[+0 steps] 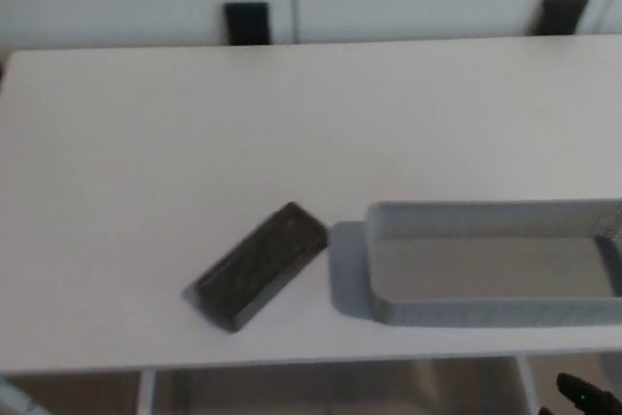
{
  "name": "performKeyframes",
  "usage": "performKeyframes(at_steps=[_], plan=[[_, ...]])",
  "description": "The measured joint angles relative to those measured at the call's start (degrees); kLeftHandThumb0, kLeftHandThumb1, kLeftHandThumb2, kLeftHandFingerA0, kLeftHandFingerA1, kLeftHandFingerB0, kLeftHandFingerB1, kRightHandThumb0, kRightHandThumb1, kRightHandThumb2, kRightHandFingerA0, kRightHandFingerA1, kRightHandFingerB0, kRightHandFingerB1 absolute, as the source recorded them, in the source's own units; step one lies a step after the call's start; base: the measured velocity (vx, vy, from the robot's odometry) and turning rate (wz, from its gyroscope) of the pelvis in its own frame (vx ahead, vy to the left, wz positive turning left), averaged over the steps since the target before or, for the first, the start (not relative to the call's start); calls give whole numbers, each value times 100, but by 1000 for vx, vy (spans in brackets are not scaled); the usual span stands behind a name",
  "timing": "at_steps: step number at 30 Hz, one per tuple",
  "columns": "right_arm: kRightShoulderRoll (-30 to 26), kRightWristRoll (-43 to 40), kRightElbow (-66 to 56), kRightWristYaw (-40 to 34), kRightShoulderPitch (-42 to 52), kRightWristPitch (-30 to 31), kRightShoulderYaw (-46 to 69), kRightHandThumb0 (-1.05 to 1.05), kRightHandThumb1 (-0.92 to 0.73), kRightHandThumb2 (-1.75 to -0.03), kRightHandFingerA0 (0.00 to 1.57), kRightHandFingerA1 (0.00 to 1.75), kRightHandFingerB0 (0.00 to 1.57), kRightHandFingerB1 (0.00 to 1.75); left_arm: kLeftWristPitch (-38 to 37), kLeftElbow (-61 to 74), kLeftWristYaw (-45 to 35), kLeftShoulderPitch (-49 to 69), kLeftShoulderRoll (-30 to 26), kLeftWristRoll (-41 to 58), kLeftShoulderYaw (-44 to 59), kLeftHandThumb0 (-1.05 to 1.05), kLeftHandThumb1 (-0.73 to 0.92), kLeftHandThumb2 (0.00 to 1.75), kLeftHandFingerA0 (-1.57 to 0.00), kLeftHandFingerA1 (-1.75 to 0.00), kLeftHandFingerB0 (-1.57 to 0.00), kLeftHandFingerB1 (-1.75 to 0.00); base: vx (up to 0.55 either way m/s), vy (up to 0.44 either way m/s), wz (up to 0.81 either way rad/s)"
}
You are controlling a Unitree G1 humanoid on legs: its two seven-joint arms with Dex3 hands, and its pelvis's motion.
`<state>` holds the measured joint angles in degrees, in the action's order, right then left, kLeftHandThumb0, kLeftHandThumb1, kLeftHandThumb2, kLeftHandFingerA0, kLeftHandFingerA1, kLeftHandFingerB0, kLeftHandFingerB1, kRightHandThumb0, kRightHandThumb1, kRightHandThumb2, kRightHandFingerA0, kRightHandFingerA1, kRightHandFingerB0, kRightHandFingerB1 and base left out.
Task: The robot walks towards a desk on which an eraser is kept on the left hand side and a container is kept on the right hand side. The robot picks up the eraser using its left hand and places it in the container.
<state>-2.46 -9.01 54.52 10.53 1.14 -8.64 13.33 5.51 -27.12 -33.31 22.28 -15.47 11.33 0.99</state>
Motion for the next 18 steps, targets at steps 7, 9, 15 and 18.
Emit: performKeyframes(at_steps=[7, 9, 15, 18], plan=[[-15, -2, 4, -2, 10, -19, -8, -36, -44, -106, 30, 73, 9, 59, 204, 197, -39, 66, -5, 11, -14, -27, 48, 94, -33, -58, -10, -47, 3, -50, 41], [-14, -1, -13, -1, -1, -21, -17, -36, -44, -106, 26, 71, 7, 58, 235, 204, -46, 69, -16, 10, -13, -36, 64, 60, -42, -38, -25, -30, 26, -17, 3], [-14, -1, -19, 2, -7, -22, -33, -39, -41, -105, 27, 72, 6, 58, 245, 261, -52, 35, -36, 12, 4, -37, 64, 64, -52, -44, -27, -32, 0, 0, 0], [-14, 6, -13, 3, -7, -24, -65, -38, -40, -104, 27, 72, 6, 57, 251, 266, -48, 28, -36, 11, 28, -34, 65, 59, -48, -40, -26, -30, 0, 0, 0]])
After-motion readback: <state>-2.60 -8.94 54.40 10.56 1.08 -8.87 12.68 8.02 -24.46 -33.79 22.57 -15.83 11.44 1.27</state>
